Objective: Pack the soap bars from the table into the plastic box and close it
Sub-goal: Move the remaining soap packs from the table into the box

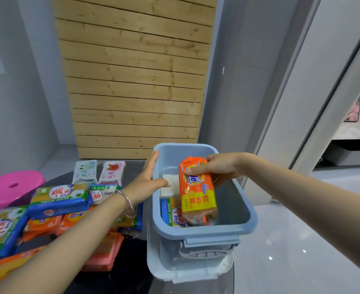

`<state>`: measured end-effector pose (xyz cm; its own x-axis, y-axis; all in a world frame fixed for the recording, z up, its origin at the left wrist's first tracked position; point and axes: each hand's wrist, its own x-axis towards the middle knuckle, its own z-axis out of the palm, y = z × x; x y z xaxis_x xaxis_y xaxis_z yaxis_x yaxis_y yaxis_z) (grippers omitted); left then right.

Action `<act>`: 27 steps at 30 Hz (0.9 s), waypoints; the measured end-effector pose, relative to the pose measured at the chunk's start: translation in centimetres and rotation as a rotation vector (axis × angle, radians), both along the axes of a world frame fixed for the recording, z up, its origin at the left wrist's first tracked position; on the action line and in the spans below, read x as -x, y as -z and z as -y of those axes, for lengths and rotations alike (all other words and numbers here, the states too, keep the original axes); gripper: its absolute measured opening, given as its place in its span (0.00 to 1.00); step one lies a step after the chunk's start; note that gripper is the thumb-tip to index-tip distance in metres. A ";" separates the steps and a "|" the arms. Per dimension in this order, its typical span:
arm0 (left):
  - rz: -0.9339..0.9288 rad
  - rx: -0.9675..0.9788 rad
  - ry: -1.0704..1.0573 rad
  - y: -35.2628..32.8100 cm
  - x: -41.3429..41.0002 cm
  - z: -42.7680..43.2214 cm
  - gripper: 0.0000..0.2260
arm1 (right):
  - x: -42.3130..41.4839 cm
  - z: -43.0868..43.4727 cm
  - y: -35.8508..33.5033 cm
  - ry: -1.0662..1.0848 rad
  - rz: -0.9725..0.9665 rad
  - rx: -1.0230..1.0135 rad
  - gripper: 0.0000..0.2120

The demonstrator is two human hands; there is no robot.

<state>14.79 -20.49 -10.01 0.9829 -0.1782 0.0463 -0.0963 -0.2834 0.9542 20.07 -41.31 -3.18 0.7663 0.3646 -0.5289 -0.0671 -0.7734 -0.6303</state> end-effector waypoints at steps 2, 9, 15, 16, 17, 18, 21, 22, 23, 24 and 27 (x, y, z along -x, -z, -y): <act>0.001 -0.003 -0.004 0.0 0.1 0.0 0.38 | 0.1 -0.7 0.3 -0.032 -0.061 0.035 0.21; 0.021 -0.048 0.011 -0.1 0.2 0.0 0.36 | 0.0 -0.7 -1.2 -0.094 -0.106 0.094 0.13; 0.022 -0.029 0.001 -0.3 0.6 0.3 0.35 | 0.2 -0.7 -1.1 -0.045 -0.118 0.175 0.18; 0.023 -0.024 -0.003 -0.3 0.6 0.3 0.35 | 0.3 -0.9 -0.6 -0.043 -0.135 0.189 0.18; 0.024 -0.019 -0.005 -0.2 0.6 0.3 0.35 | 0.4 -1.0 -0.1 -0.036 -0.157 0.198 0.19; 0.025 -0.016 -0.006 -0.2 0.7 0.3 0.35 | 0.5 -1.1 0.4 -0.023 -0.182 0.196 0.21; 0.031 -0.011 -0.008 -0.1 0.6 0.4 0.35 | 0.8 -1.1 1.4 0.033 -0.242 0.158 0.26; 0.031 -0.009 -0.010 -0.1 0.6 0.4 0.35 | 0.8 -1.0 1.6 0.049 -0.254 0.157 0.26; 0.028 -0.006 -0.011 -0.1 0.6 0.4 0.35 | 0.8 -1.1 1.8 0.064 -0.266 0.165 0.26; 0.024 -0.002 -0.011 -0.1 0.6 0.4 0.35 | 0.9 -1.1 2.0 0.077 -0.277 0.181 0.25; 0.018 -0.002 -0.016 -0.1 0.6 0.5 0.35 | 1.0 -1.2 2.5 0.087 -0.291 0.251 0.26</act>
<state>14.14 -20.99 -9.95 0.9847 -0.1622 0.0639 -0.1090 -0.2873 0.9516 19.05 -40.08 -5.72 0.5936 0.1365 -0.7931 -0.2872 -0.8847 -0.3672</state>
